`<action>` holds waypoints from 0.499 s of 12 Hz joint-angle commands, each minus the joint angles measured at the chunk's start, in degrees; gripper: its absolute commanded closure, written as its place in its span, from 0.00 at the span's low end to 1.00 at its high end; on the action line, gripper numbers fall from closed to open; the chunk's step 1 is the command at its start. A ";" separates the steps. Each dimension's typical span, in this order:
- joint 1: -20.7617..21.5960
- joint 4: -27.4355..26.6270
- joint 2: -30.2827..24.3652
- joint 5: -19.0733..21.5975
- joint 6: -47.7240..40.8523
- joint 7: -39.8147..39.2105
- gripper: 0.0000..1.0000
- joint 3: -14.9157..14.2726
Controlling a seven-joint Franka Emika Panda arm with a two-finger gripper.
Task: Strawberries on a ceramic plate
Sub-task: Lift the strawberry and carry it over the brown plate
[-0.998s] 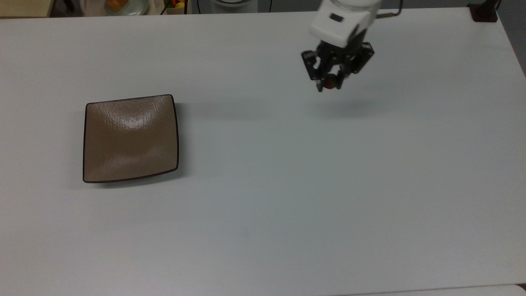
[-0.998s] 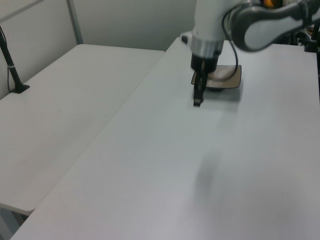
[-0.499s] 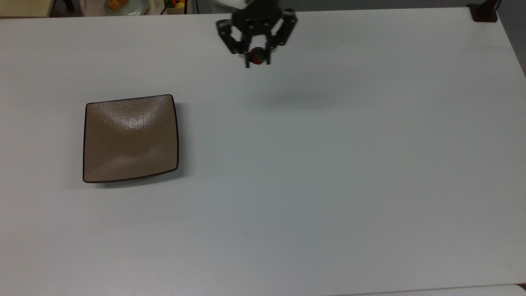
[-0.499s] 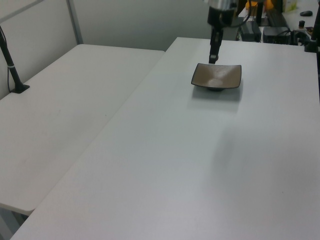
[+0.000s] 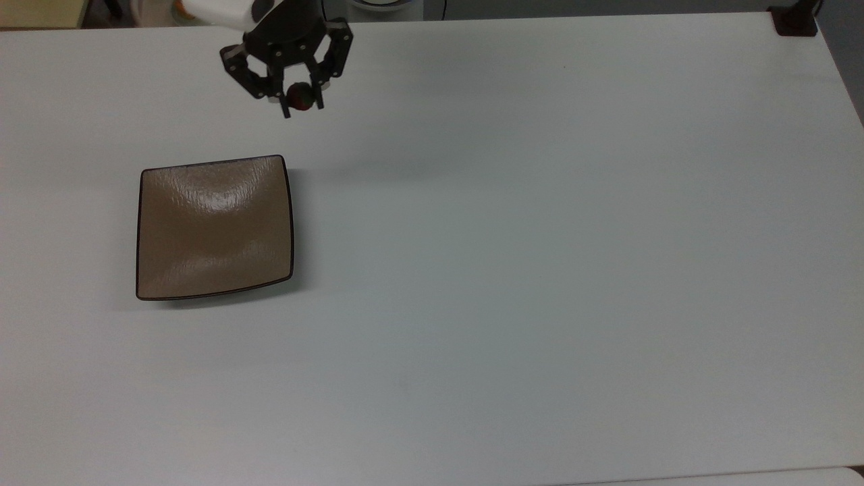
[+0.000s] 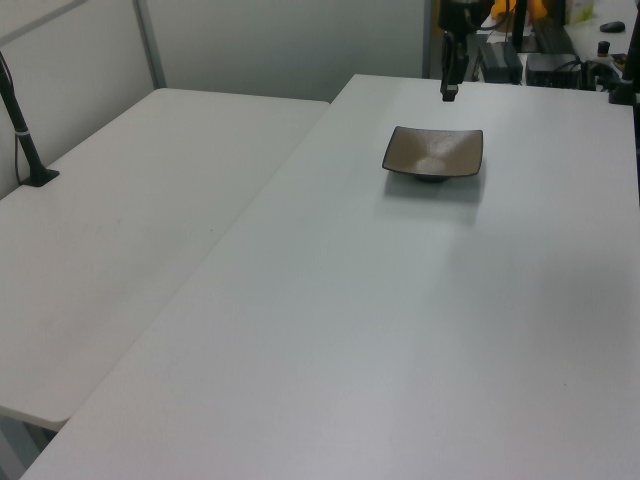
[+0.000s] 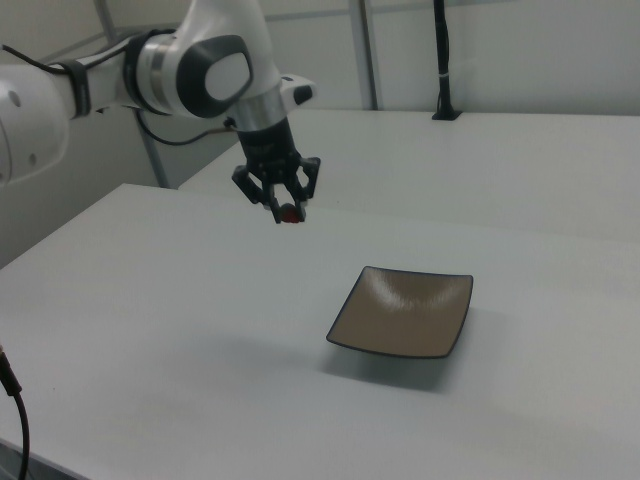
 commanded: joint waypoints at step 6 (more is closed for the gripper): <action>-4.65 -2.38 8.54 -0.05 16.82 -5.36 0.87 -2.75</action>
